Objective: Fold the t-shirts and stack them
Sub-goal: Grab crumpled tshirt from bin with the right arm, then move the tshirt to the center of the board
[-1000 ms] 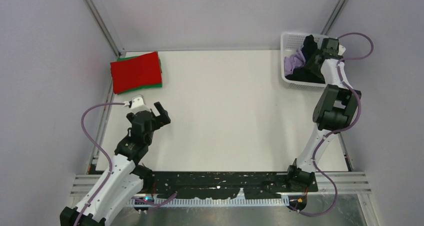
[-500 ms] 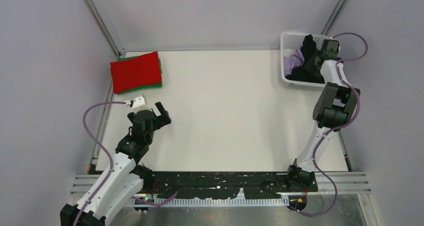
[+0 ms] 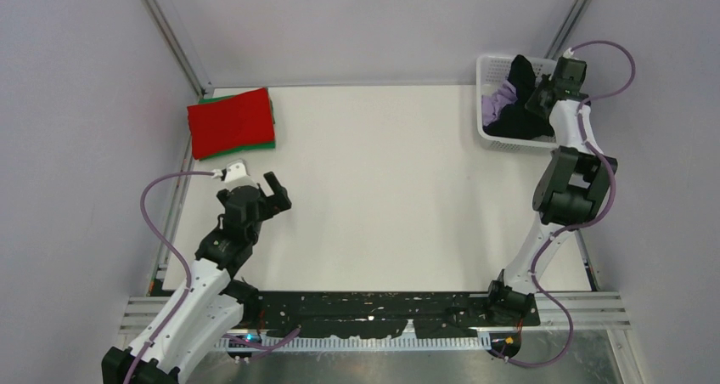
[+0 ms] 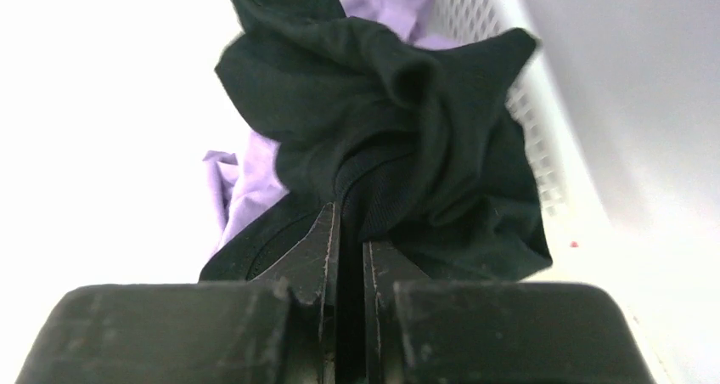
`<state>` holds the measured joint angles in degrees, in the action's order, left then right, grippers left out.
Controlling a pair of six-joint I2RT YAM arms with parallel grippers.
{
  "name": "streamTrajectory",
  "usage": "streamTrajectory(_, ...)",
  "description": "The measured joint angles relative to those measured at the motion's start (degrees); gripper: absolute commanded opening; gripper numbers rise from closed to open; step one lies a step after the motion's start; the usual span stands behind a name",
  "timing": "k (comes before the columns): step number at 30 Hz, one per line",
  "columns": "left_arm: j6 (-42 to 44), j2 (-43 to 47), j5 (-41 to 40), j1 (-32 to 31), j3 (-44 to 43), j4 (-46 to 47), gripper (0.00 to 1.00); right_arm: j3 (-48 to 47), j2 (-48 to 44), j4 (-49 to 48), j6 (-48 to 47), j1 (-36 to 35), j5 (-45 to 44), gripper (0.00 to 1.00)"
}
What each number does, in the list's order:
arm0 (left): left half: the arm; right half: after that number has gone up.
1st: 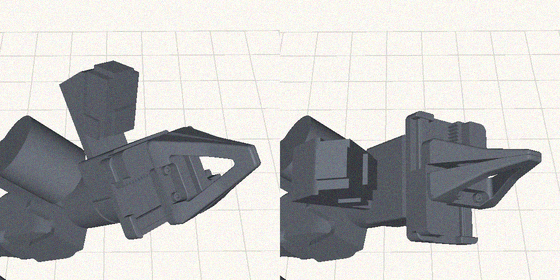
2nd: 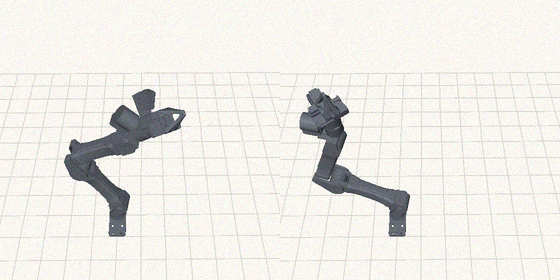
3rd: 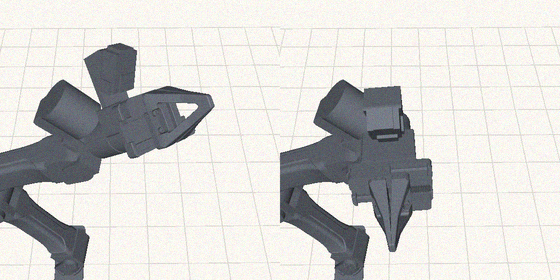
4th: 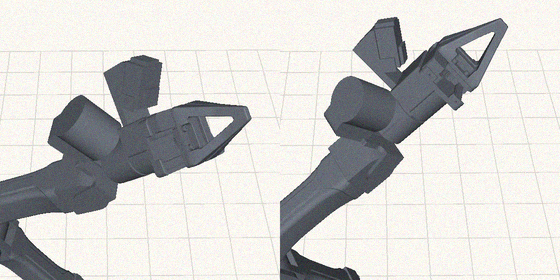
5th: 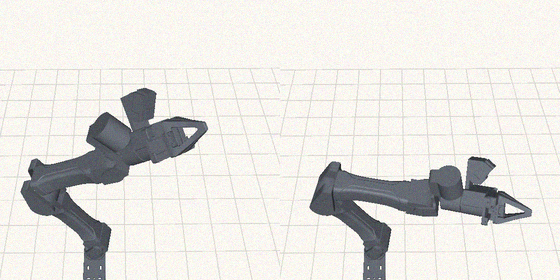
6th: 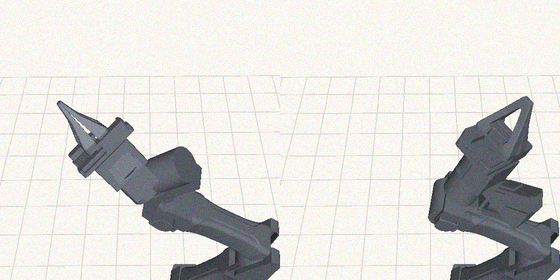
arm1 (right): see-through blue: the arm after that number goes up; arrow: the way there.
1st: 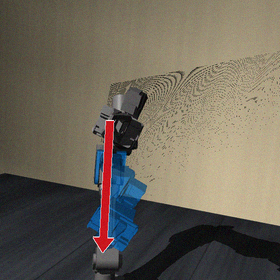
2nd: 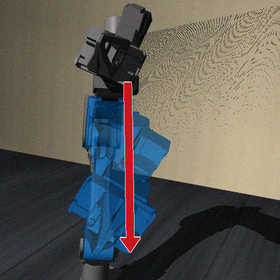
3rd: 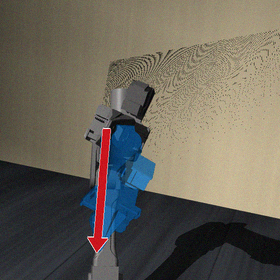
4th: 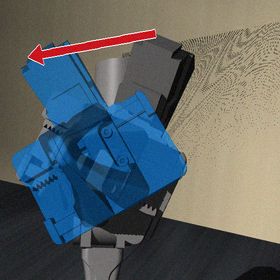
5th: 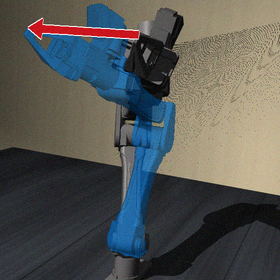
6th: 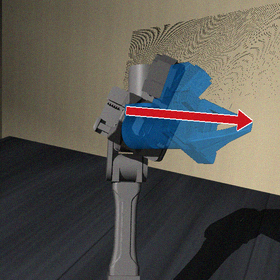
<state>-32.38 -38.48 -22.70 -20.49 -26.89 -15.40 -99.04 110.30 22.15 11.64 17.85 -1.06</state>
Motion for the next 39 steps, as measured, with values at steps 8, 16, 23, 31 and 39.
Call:
streamTrajectory(8,-0.02,0.76,0.22,0.0,0.0,-0.02,0.99,-6.4,-9.4,-2.67,-2.8,-0.04,-5.99,0.05)
streamTrajectory(16,-0.02,0.76,0.24,0.0,0.0,-0.04,0.99,-11.91,-10.4,-4.07,-3.8,0.02,-5.57,0.05)
streamTrajectory(23,0.0,0.7,0.42,0.0,0.0,-0.04,0.99,-16.61,-11.26,-6.62,-1.73,0.02,-0.68,0.05)
streamTrajectory(31,-0.04,1.01,1.4,0.0,0.0,-0.04,0.99,-16.52,-19.34,-8.87,4.79,-0.37,15.23,0.05)
streamTrajectory(39,-0.22,3.93,2.58,0.0,0.0,-0.09,0.99,-15.58,-27.82,-13.18,11.28,-7.72,32.87,0.05)
